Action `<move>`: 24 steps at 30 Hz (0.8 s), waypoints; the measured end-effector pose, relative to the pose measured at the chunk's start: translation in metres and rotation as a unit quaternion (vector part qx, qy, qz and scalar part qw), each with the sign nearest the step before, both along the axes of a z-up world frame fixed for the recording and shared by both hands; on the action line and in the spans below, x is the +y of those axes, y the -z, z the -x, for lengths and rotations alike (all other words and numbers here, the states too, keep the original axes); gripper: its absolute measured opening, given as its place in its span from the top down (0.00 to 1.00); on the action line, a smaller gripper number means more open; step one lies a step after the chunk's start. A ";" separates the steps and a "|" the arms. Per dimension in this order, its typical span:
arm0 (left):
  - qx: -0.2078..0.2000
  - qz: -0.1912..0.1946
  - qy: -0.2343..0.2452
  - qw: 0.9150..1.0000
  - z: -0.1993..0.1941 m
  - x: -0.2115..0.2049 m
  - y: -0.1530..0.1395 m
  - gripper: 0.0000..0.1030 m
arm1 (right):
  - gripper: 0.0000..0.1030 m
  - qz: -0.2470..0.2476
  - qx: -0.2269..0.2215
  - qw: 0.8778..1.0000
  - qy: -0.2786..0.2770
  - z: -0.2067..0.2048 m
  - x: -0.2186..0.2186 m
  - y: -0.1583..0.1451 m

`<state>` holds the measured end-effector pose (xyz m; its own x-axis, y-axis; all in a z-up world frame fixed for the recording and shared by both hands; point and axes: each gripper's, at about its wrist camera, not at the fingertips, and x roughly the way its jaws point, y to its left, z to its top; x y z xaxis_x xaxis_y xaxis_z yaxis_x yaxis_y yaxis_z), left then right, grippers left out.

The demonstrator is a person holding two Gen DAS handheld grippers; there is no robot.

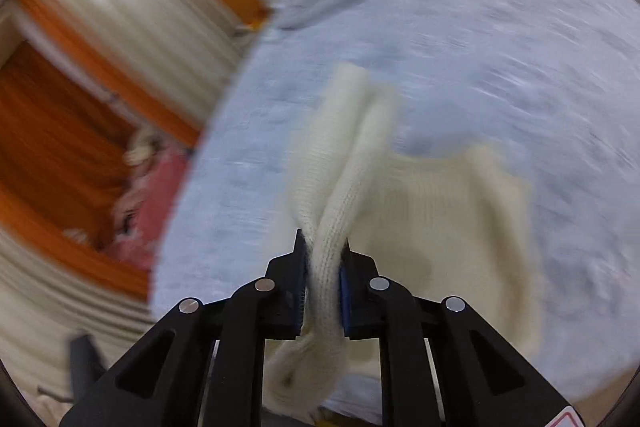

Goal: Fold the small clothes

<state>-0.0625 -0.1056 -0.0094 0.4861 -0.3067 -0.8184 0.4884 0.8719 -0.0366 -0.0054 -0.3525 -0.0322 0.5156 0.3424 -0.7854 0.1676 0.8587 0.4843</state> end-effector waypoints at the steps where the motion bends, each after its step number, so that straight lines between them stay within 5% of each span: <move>1: 0.004 -0.001 0.001 1.000 -0.002 -0.003 0.004 0.14 | 0.88 0.002 0.050 0.999 0.017 0.005 -0.015 0.035; 3: 0.017 -0.010 0.003 1.000 -0.008 -0.013 0.016 0.14 | 0.88 0.002 0.101 0.994 0.041 0.015 -0.032 0.078; 4: 0.022 -0.014 0.006 1.000 -0.009 -0.016 0.021 0.14 | 0.87 -0.033 0.087 0.994 0.053 0.022 -0.039 0.082; 6: 0.035 -0.029 0.009 0.999 -0.018 -0.028 0.037 0.14 | 0.87 -0.073 0.076 0.992 0.064 0.025 -0.045 0.079; 11: 0.043 -0.034 0.000 0.998 -0.036 -0.043 0.058 0.17 | 0.72 -0.074 0.070 0.994 0.044 0.016 -0.035 0.072; 13: 0.071 -0.028 -0.001 0.997 -0.046 -0.044 0.068 0.34 | 0.51 -0.091 0.060 0.993 0.047 0.009 -0.036 0.071; 14: 0.085 -0.029 -0.006 0.996 -0.051 -0.043 0.072 0.50 | 0.48 -0.103 0.056 0.992 0.049 0.004 -0.034 0.072; 15: 0.101 -0.029 -0.018 0.994 -0.057 -0.040 0.078 0.54 | 0.47 -0.103 0.059 0.992 0.046 -0.001 -0.028 0.073; 18: 0.137 0.004 -0.034 0.990 -0.065 -0.032 0.088 0.64 | 0.85 -0.024 0.053 0.998 0.014 -0.012 -0.009 0.056; 22: 0.141 0.009 -0.037 0.989 -0.067 -0.026 0.085 0.74 | 0.89 -0.039 -0.027 0.997 0.056 0.007 -0.041 0.010; 24: 0.145 0.010 -0.036 0.989 -0.067 -0.023 0.085 0.74 | 0.89 0.019 0.032 0.997 0.068 0.003 -0.054 0.035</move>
